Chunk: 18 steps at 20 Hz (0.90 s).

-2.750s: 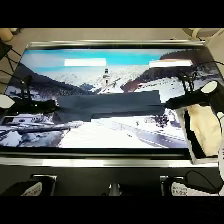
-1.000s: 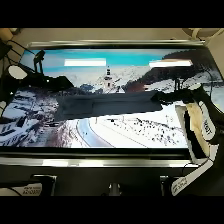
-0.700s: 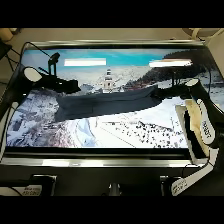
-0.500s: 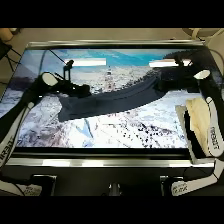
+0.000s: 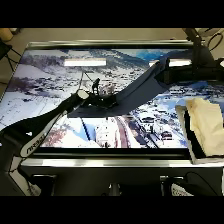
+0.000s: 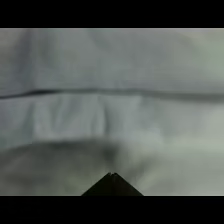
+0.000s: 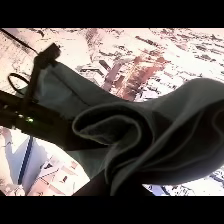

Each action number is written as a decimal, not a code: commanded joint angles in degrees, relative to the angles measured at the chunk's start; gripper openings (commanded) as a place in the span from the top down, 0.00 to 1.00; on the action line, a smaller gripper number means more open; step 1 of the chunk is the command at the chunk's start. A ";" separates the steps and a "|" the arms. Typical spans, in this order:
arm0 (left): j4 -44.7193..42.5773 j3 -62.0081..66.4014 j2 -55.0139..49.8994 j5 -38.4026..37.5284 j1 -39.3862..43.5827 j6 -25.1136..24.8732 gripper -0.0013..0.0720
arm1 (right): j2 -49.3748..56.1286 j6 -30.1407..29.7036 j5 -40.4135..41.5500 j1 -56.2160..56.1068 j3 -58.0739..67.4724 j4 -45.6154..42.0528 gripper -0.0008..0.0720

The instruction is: Fold the shirts.

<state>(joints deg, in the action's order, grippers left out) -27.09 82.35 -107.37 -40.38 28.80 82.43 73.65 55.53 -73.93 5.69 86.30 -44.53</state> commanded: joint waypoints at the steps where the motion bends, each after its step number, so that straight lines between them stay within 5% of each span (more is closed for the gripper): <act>1: 13.18 0.02 -3.72 4.90 5.73 -0.24 0.95 | -4.24 2.64 -4.44 -0.33 0.04 0.00 0.97; 4: 22.27 0.48 -5.44 5.79 9.29 -6.34 0.95 | -5.31 3.19 -4.74 -0.33 0.04 0.39 0.97; 8: 18.95 0.57 -2.51 2.84 4.15 -11.54 0.95 | -3.96 3.39 -0.87 -0.81 0.04 0.15 0.97; 13: -17.64 0.31 14.29 0.31 -13.49 5.81 0.96 | 2.73 2.69 10.54 -11.28 0.04 5.57 0.97; 18: -33.57 0.31 32.92 -5.40 -31.50 9.33 0.95 | 16.55 2.67 25.22 -25.81 0.04 10.69 0.97</act>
<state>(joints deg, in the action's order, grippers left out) -49.06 82.65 -83.83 -42.54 6.50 88.68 83.02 58.41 -58.06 -12.53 86.30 -37.91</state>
